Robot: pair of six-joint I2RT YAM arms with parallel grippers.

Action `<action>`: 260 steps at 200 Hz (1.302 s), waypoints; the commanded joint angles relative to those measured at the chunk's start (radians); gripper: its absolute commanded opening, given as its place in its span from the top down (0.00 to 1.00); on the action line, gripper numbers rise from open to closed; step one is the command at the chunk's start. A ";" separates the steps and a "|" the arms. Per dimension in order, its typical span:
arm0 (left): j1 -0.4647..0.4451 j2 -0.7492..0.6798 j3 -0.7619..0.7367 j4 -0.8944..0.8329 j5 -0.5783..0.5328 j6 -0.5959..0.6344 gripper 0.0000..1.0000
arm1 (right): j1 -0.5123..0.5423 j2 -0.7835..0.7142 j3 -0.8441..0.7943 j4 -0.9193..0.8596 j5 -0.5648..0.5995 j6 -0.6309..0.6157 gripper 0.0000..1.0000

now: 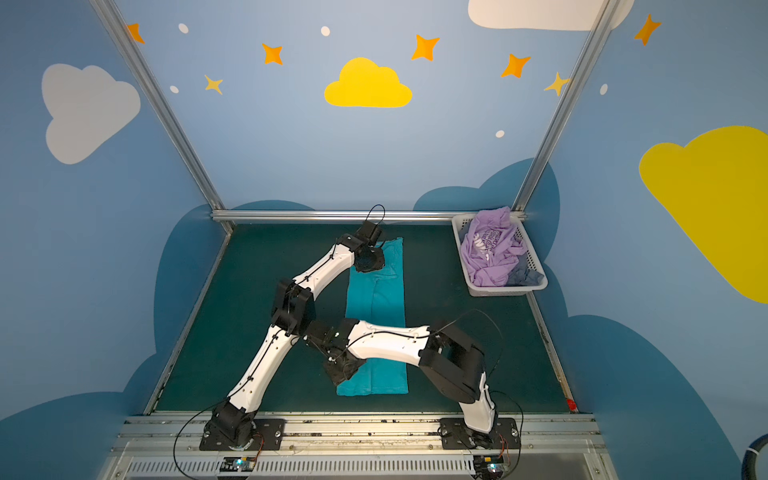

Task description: Fold and stack the t-shirts

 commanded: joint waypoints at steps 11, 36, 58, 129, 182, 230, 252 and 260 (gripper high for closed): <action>0.035 -0.125 0.001 -0.068 0.069 0.044 0.66 | -0.069 -0.248 -0.103 0.012 0.016 0.061 0.98; 0.070 -0.301 -0.209 -0.012 0.090 0.024 0.63 | -0.175 -0.446 -0.264 0.068 0.008 0.129 0.95; 0.097 -0.483 -0.447 0.066 0.079 0.005 0.59 | -0.249 -0.587 -0.402 0.088 0.066 0.183 0.93; 0.085 -1.115 -1.373 0.258 -0.008 -0.120 0.66 | -0.293 -0.806 -0.689 0.099 0.070 0.226 0.66; -0.105 -1.380 -1.800 0.258 -0.019 -0.261 0.42 | -0.303 -0.727 -0.796 0.190 -0.190 0.330 0.46; -0.297 -1.449 -1.987 0.408 0.020 -0.445 0.26 | -0.310 -0.513 -0.755 0.225 -0.357 0.296 0.43; -0.341 -1.422 -2.017 0.430 0.022 -0.478 0.24 | -0.309 -0.460 -0.756 0.261 -0.384 0.302 0.43; -0.353 -1.410 -2.029 0.450 0.031 -0.491 0.24 | -0.310 -0.460 -0.762 0.272 -0.384 0.307 0.43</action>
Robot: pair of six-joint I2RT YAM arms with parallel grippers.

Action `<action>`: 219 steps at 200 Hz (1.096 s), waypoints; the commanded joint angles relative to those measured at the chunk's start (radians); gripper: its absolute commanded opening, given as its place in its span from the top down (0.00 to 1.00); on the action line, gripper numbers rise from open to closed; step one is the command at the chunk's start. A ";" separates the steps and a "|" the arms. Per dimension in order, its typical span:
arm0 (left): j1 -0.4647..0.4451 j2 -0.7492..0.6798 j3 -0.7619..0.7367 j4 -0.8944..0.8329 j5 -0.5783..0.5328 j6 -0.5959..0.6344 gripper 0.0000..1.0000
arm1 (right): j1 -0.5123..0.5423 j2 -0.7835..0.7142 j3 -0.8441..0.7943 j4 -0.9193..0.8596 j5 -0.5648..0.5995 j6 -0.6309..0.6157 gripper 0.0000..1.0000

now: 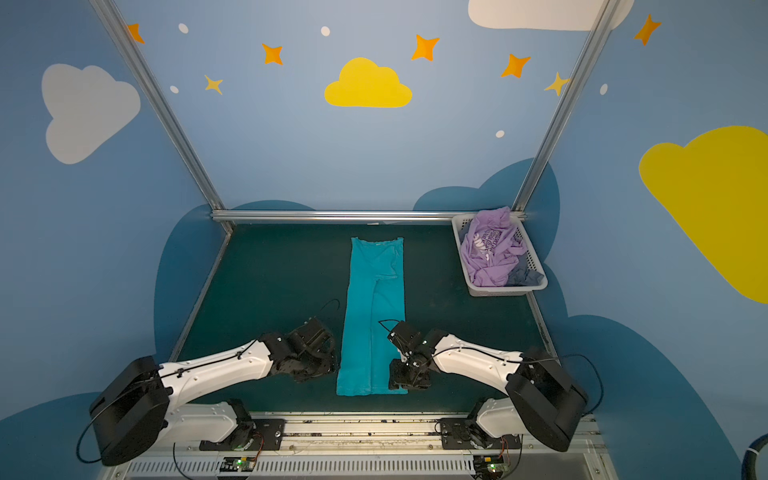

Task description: Fold and stack the t-shirts

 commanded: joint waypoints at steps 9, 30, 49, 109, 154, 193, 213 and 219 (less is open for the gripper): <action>-0.041 0.036 -0.037 0.105 0.029 -0.096 0.26 | 0.003 0.042 -0.033 0.059 -0.066 0.012 0.43; -0.074 0.067 -0.052 0.136 0.051 -0.128 0.31 | 0.002 0.013 -0.037 0.042 -0.048 0.017 0.45; -0.102 0.087 -0.059 0.130 0.064 -0.144 0.38 | -0.002 -0.027 -0.054 0.035 -0.038 0.027 0.51; -0.125 0.176 0.015 0.094 0.078 -0.117 0.84 | -0.020 -0.018 -0.053 0.054 -0.055 0.052 0.91; -0.038 0.170 0.203 -0.122 0.008 0.002 0.96 | -0.140 -0.041 0.073 0.001 -0.100 -0.021 0.99; 0.143 0.242 0.413 -0.151 0.021 0.128 0.96 | -0.299 0.056 0.293 -0.065 -0.156 -0.128 1.00; 0.225 0.330 0.528 -0.148 0.034 0.165 0.96 | -0.371 0.154 0.414 -0.093 -0.160 -0.169 1.00; 0.246 0.360 0.560 -0.138 0.046 0.175 0.96 | -0.392 0.184 0.446 -0.094 -0.164 -0.179 1.00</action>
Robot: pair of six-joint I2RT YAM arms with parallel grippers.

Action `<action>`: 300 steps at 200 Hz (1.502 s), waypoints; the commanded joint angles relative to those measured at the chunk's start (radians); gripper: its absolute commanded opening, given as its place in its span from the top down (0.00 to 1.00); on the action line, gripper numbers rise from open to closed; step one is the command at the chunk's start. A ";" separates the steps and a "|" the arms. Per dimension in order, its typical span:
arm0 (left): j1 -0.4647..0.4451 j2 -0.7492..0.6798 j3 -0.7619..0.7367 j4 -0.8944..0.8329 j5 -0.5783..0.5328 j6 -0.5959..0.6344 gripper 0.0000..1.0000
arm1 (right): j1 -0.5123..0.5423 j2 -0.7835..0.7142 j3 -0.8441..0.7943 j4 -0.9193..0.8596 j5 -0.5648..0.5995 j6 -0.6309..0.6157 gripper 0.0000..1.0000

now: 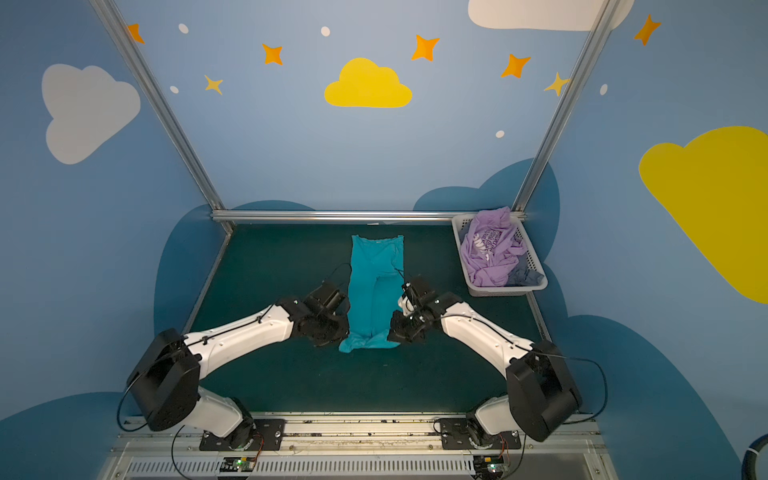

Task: Fold and stack the t-shirts
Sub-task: 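Lift the near end with both grippers and fold it toward the far end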

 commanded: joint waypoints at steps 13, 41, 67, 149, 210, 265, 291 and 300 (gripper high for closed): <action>0.115 0.164 0.176 -0.022 0.026 0.104 0.96 | -0.111 0.158 0.161 -0.061 -0.034 -0.098 1.00; 0.181 0.322 0.334 -0.025 0.057 0.120 0.96 | -0.181 0.324 0.316 -0.067 -0.071 -0.135 1.00; 0.240 0.454 0.435 -0.008 0.133 0.115 0.96 | -0.223 0.470 0.452 -0.082 -0.088 -0.155 1.00; 0.309 0.688 0.725 -0.057 0.221 0.142 0.83 | -0.290 0.718 0.674 -0.081 -0.153 -0.152 0.88; 0.404 0.770 1.078 -0.258 0.222 0.153 0.57 | -0.363 0.784 0.866 -0.089 -0.185 -0.092 0.62; 0.341 0.537 0.789 -0.189 0.126 0.225 0.56 | -0.309 0.607 0.794 -0.167 -0.024 -0.201 0.63; 0.298 0.465 0.574 -0.129 0.116 0.244 0.51 | -0.243 0.515 0.637 -0.177 0.057 -0.248 0.58; 0.287 0.449 0.514 -0.112 0.116 0.248 0.48 | -0.224 0.489 0.575 -0.167 0.069 -0.250 0.56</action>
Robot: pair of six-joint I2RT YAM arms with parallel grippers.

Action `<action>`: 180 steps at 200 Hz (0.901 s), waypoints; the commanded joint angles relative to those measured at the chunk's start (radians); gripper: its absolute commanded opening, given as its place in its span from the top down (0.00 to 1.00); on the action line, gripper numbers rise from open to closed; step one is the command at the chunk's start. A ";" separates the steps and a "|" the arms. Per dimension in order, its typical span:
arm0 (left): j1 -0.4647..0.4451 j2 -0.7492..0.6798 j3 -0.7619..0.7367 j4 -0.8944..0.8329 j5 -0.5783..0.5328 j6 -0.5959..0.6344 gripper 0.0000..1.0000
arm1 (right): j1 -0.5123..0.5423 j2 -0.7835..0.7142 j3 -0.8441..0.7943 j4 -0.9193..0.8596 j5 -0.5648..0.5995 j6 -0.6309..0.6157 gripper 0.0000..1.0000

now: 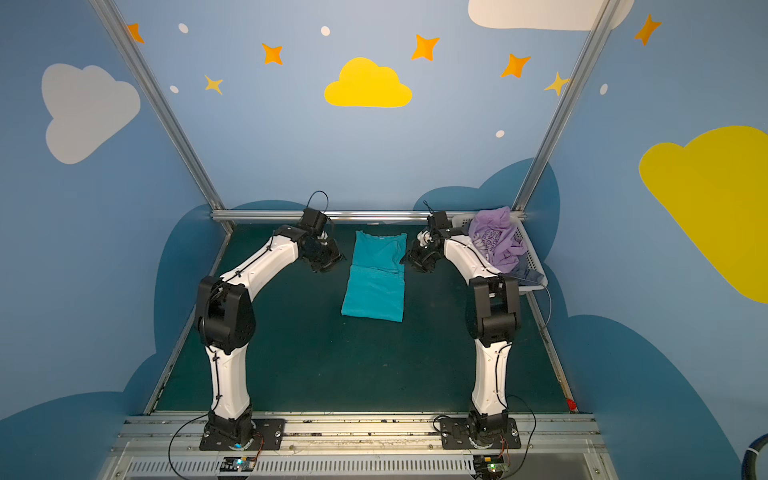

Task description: Fold and stack the t-shirts

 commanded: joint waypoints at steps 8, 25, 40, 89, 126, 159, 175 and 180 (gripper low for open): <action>-0.039 -0.028 -0.187 0.036 -0.024 0.048 0.44 | 0.071 -0.095 -0.178 -0.038 0.092 -0.059 0.54; -0.049 -0.041 -0.265 0.056 -0.019 0.058 0.37 | 0.089 -0.124 -0.283 -0.017 0.084 -0.045 0.50; -0.050 -0.049 -0.317 0.079 -0.007 0.054 0.32 | 0.099 -0.141 -0.370 0.017 0.058 -0.025 0.47; -0.068 -0.047 -0.426 0.165 0.038 0.018 0.35 | 0.146 -0.133 -0.492 0.084 0.041 0.022 0.45; -0.095 -0.034 -0.476 0.203 0.047 -0.003 0.50 | 0.161 -0.111 -0.519 0.146 0.036 0.051 0.47; -0.097 -0.024 -0.489 0.216 0.048 -0.016 0.68 | 0.153 -0.087 -0.531 0.202 0.048 0.052 0.63; -0.096 -0.027 -0.480 0.212 0.045 -0.012 0.81 | 0.145 -0.091 -0.540 0.233 0.036 0.040 0.80; -0.098 -0.029 -0.478 0.210 0.045 -0.011 0.86 | 0.144 -0.097 -0.542 0.236 0.030 0.037 0.85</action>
